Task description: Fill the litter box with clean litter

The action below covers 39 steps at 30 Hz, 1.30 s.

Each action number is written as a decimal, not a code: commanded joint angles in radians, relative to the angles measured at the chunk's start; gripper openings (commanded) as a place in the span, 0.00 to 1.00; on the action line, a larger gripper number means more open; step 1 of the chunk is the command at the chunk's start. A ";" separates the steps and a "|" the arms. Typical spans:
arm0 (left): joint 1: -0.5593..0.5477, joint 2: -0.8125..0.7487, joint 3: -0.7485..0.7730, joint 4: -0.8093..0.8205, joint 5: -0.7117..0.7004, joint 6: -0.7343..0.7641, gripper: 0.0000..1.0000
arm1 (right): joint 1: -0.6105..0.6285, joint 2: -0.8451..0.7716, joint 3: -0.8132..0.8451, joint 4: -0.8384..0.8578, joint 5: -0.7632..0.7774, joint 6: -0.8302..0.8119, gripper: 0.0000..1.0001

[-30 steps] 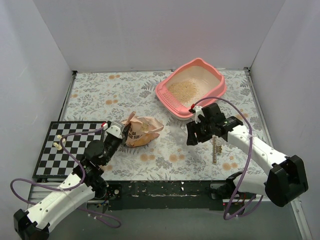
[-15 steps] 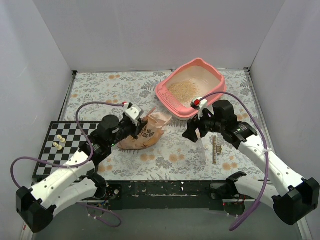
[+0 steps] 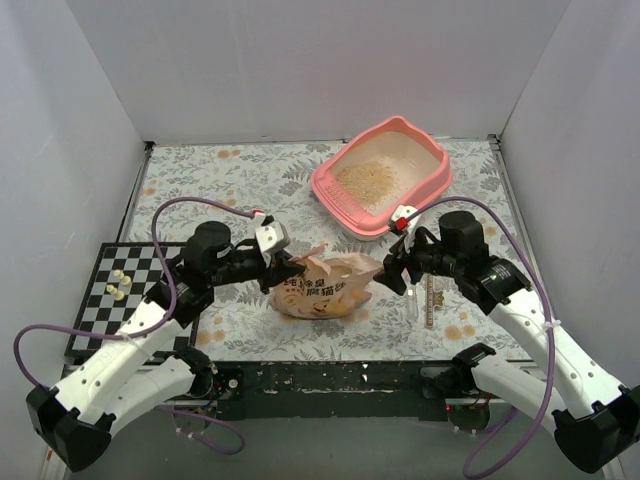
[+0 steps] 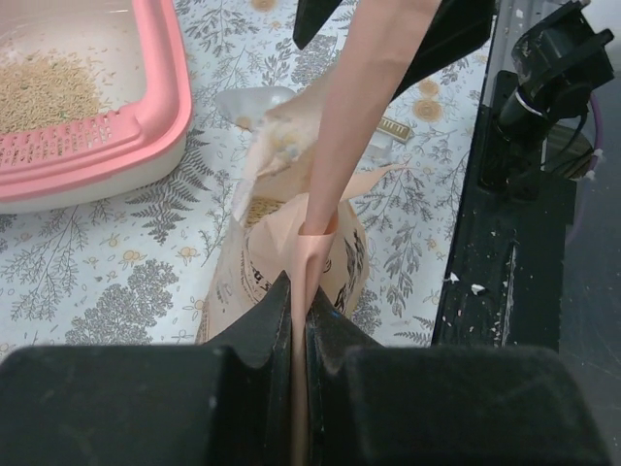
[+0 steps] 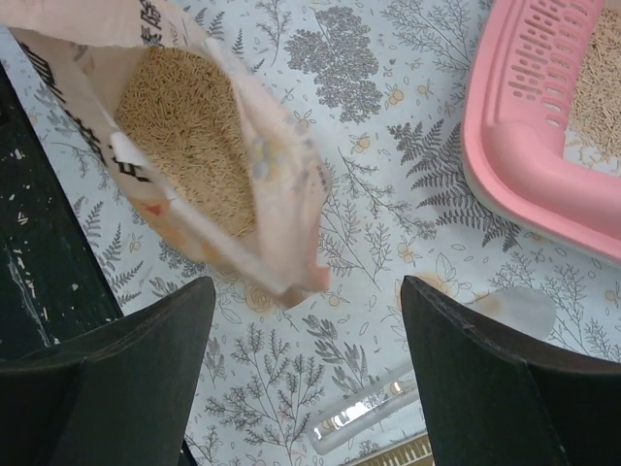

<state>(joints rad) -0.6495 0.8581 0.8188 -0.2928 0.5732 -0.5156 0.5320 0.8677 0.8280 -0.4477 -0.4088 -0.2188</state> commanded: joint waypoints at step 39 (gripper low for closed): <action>0.039 -0.088 -0.079 0.129 0.073 0.023 0.00 | -0.021 -0.164 -0.319 0.538 -0.409 0.334 0.84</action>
<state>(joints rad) -0.6167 0.7784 0.7113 -0.1936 0.6540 -0.4969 0.5163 0.7025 0.5392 -0.1036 -0.7696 0.0219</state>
